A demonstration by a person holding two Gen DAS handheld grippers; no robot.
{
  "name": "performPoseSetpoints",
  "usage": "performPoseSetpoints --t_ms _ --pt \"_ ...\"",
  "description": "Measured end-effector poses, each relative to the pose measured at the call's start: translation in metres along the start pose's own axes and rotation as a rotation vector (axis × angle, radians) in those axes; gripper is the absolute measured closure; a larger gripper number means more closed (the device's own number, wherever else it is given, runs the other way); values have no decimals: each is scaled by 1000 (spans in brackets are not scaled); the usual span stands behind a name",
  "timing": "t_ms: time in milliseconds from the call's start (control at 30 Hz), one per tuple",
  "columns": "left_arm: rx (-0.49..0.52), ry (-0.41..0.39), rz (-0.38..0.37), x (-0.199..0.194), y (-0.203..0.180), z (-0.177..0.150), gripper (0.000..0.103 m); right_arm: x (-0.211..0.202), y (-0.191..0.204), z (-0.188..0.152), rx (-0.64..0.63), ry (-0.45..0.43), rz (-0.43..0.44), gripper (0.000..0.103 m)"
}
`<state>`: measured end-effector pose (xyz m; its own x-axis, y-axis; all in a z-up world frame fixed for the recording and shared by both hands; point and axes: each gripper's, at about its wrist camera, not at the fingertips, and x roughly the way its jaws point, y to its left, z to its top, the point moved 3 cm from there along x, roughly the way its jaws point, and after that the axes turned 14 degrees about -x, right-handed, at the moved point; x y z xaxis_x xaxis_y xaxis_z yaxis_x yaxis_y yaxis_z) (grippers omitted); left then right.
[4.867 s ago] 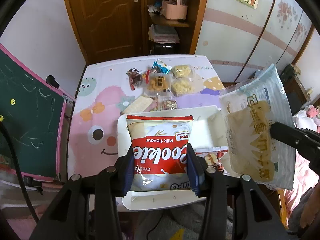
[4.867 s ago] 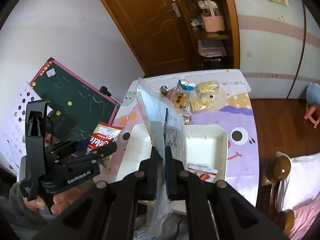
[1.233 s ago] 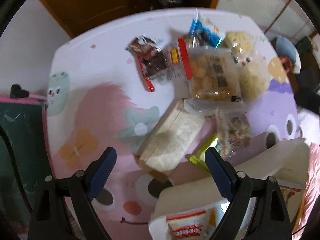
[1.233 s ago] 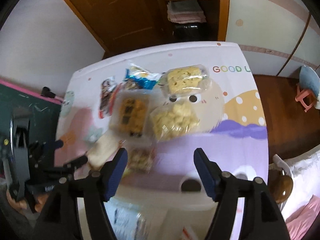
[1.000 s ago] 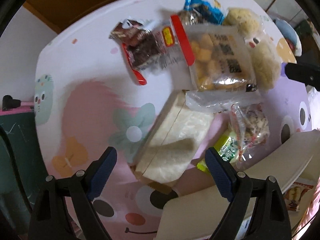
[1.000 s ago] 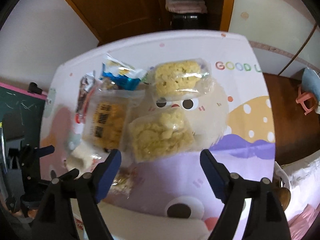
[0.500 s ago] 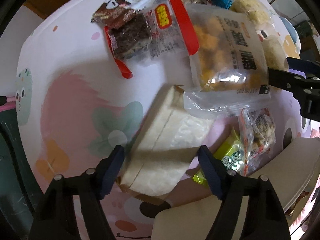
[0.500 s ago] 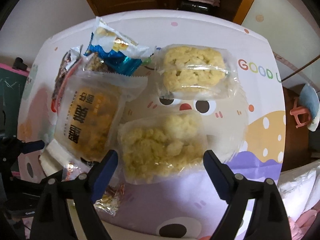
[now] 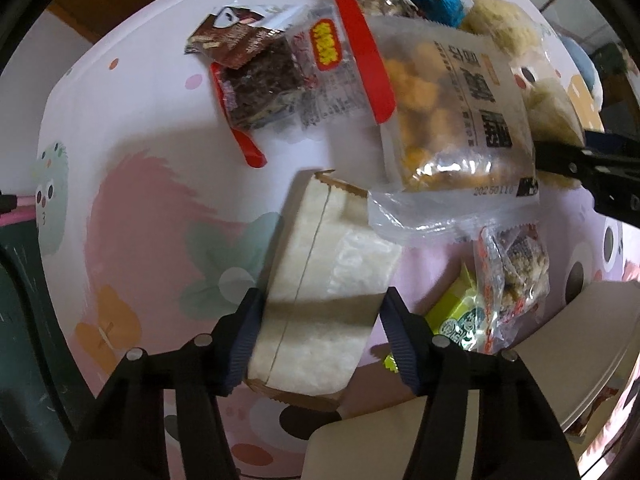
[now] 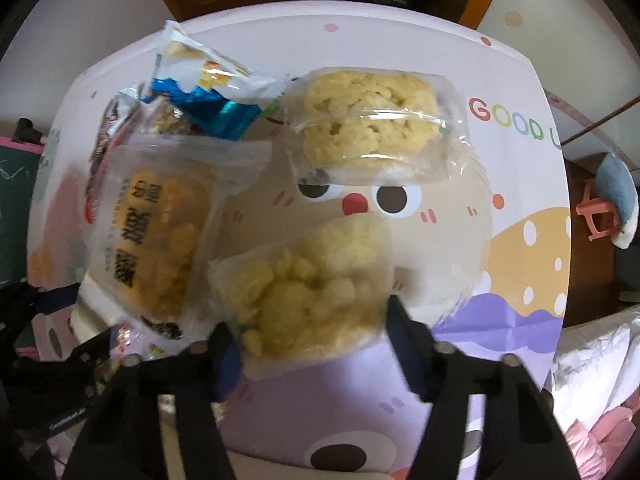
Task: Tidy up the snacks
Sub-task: 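Grasp the bread pack with the left tool while the right tool grasps a clear pastry bag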
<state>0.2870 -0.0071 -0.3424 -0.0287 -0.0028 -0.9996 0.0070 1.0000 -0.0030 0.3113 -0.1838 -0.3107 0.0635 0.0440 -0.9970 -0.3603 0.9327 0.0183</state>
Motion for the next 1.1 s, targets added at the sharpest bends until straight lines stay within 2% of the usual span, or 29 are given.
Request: performPoseSetpoints --t_ms 267,567,800,933,1100 --pt "-84 -72 -3 -26 26 -7 48 -20 -13 -18 69 -47 51 49" --pt "-115 -223 -38 -104 31 -35 50 -90 -23 -48 97 -182 97 49" --pt "-115 -359 -115 -183 15 -77 50 -161 7 -67 53 -313 119 49" --pt "-104 -428 -151 -226 12 -115 50 -200 24 -92 14 -380 125 49" --pt "-93 -479 -190 -265 7 -160 50 -237 44 -126 -31 -435 131 49"
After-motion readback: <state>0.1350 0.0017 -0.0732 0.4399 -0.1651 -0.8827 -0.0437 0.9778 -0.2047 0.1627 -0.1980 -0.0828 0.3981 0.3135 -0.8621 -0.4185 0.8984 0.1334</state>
